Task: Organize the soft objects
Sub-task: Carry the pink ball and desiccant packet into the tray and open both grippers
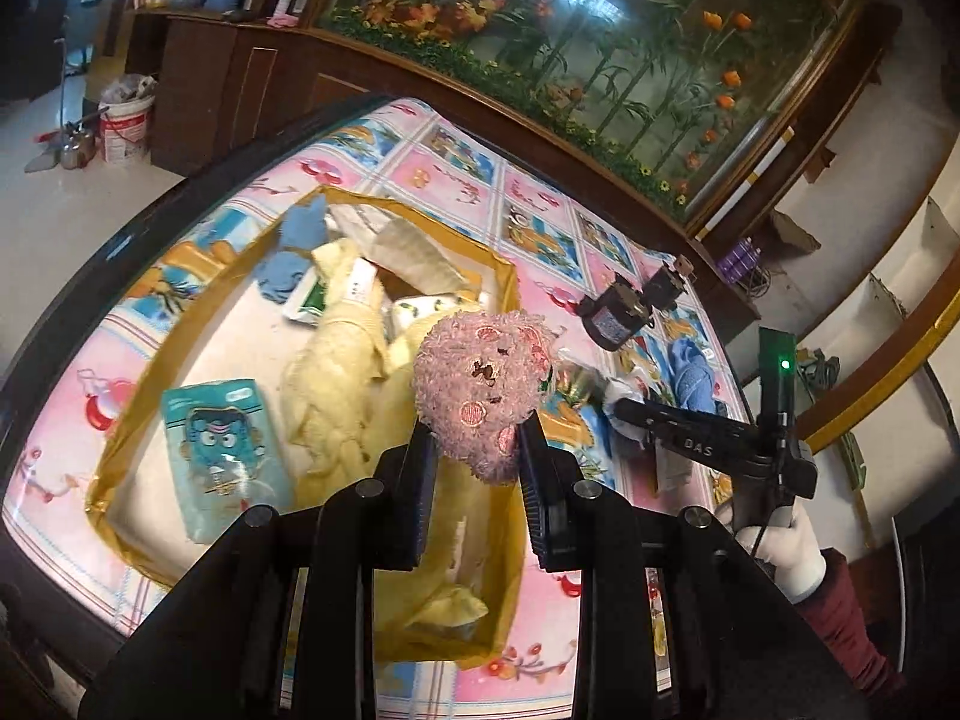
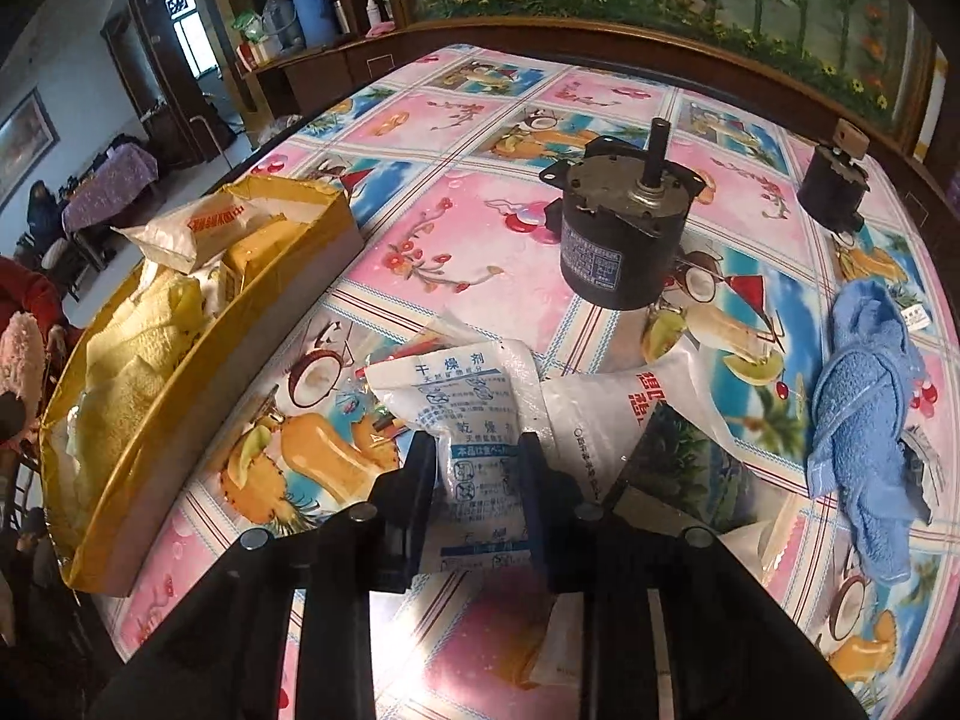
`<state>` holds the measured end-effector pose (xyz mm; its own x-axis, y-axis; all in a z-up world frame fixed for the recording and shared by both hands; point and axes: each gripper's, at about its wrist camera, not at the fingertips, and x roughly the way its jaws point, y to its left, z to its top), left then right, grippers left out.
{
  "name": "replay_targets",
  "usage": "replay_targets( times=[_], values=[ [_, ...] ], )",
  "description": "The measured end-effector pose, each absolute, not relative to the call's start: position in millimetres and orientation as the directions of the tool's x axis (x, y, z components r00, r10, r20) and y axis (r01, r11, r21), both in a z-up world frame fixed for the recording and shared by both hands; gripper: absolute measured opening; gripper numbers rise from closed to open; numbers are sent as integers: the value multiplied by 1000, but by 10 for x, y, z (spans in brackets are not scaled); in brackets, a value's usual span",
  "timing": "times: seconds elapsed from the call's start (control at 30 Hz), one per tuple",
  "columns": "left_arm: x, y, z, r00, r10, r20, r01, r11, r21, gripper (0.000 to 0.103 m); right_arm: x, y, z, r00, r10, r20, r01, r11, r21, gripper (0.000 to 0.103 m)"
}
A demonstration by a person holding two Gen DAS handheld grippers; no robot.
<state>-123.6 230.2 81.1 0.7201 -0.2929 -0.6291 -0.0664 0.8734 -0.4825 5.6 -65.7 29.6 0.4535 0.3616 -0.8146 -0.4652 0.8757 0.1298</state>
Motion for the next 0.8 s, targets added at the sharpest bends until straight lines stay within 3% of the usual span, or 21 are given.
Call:
replay_targets(
  times=[0.2, 0.4, 0.43, 0.5, 0.53, 0.57, 0.8],
  values=[
    [-1310, 2610, 714, 726, -247, -641, -139, 861, -489, 25, -51, -797, 516, 461, 453, -763, -439, 864, 248, 9],
    [-1347, 2821, 674, 722, -214, -658, -184, 857, -481, 25, -204, -660, 795, 466, 498, -732, -494, 832, 252, 9],
    [-1370, 2834, 677, 726, -215, -653, -181, 857, -483, 25, -191, -612, 775, 468, 474, -746, -499, 838, 220, 10],
    [-1402, 2824, 680, 732, -216, -646, -173, 858, -483, 25, -132, -544, 645, 468, 406, -785, -489, 859, 152, 24],
    [-1408, 2813, 673, 732, -217, -645, -171, 859, -483, 25, -92, -522, 554, 456, 380, -805, -480, 867, 137, 44],
    [-1407, 2804, 674, 732, -220, -645, -169, 859, -484, 25, -53, -503, 460, 442, 370, -817, -473, 870, 138, 54],
    [-1386, 2769, 645, 722, -223, -655, -169, 862, -479, 25, 88, -402, 141, 447, 320, -835, -426, 897, 116, 51]
  ],
)
